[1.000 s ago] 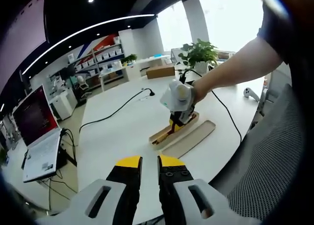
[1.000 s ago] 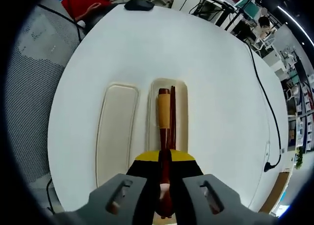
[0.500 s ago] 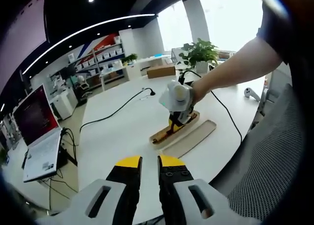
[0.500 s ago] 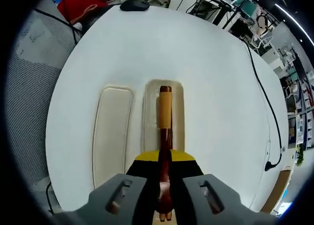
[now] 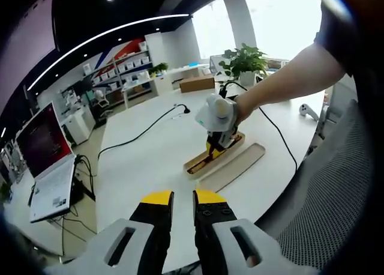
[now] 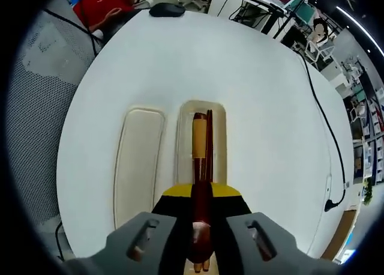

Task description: Arrange the utensils inside the cutlery case until each visible utensil rests in its matching compartment.

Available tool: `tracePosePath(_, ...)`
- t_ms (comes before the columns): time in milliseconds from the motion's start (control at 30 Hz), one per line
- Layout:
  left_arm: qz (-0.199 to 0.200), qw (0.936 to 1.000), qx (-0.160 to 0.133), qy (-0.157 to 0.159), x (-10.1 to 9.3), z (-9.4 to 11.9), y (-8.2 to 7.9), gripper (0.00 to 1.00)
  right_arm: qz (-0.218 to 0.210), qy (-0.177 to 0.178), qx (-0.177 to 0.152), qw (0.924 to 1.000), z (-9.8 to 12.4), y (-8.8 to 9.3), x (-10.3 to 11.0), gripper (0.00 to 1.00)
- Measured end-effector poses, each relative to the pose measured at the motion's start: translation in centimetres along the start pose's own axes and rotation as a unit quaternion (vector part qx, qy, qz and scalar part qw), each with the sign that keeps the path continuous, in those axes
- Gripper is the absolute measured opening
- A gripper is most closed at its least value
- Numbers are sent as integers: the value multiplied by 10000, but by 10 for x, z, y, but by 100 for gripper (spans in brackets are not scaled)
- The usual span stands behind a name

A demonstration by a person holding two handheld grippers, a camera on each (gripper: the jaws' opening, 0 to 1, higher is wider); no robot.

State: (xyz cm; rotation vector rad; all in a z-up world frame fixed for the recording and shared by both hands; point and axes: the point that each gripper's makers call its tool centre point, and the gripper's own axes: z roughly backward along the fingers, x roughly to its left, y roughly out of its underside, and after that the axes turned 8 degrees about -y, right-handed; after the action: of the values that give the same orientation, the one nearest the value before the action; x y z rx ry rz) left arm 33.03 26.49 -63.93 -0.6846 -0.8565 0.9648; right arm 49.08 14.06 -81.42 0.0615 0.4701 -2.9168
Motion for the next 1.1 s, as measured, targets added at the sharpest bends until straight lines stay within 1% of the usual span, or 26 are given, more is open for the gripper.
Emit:
tracePosePath(100, -27, 10000, 13, 2, 0, 0, 0, 13, -43, 58, -86, 9999, 7, -2, -1, 6)
tracePosePath(200, -41, 10000, 21, 9, -1, 0, 0, 13, -98, 132, -186, 9997, 13, -3, -2, 9)
tracePosePath(267, -39, 10000, 20, -4, 0, 0, 0, 13, -156, 196, -224, 9994, 18, 0, -3, 10)
tracePosePath(300, -34, 10000, 6, -16, 1, 0, 0, 13, -183, 260, -236, 9992, 20, 1, -4, 10)
tracePosePath(333, -32, 10000, -1, -22, 1, 0, 0, 13, -203, 469, -323, 9982, 25, 2, -9, 10)
tracePosePath(367, -29, 10000, -2, -18, 1, 0, 0, 13, -233, 588, -382, 9973, 28, 3, -12, 10)
tracePosePath(467, -76, 10000, 10, 5, 0, -1, 0, 14, -414, 770, -488, 9950, 40, 11, -17, 13)
tracePosePath(633, -181, 9998, 68, 101, -5, -2, 3, 14, -667, 1047, -594, 9905, 59, 27, -21, 13)
tracePosePath(667, -195, 9997, 87, 119, -6, -2, 3, 14, -708, 1208, -652, 9880, 65, 31, -24, 13)
tracePosePath(700, -203, 9997, 101, 127, -6, -2, 4, 14, -691, 1247, -679, 9875, 68, 33, -24, 13)
tracePosePath(733, -214, 9996, 103, 131, -6, -2, 4, 14, -796, 1353, -712, 9850, 74, 39, -26, 12)
tracePosePath(800, -222, 9996, 90, 139, -6, -2, 4, 14, -945, 1382, -760, 9829, 80, 46, -25, 12)
tracePosePath(900, -264, 9995, 91, 176, -9, -1, 4, 14, -1131, 1530, -800, 9785, 90, 60, -24, 13)
tracePosePath(1033, -288, 9994, 91, 184, -9, -1, 4, 14, -1374, 1643, -888, 9728, 100, 76, -18, 12)
tracePosePath(1100, -344, 9992, 41, 187, -9, -1, 3, 16, -1460, 1697, -936, 9701, 105, 83, -15, 13)
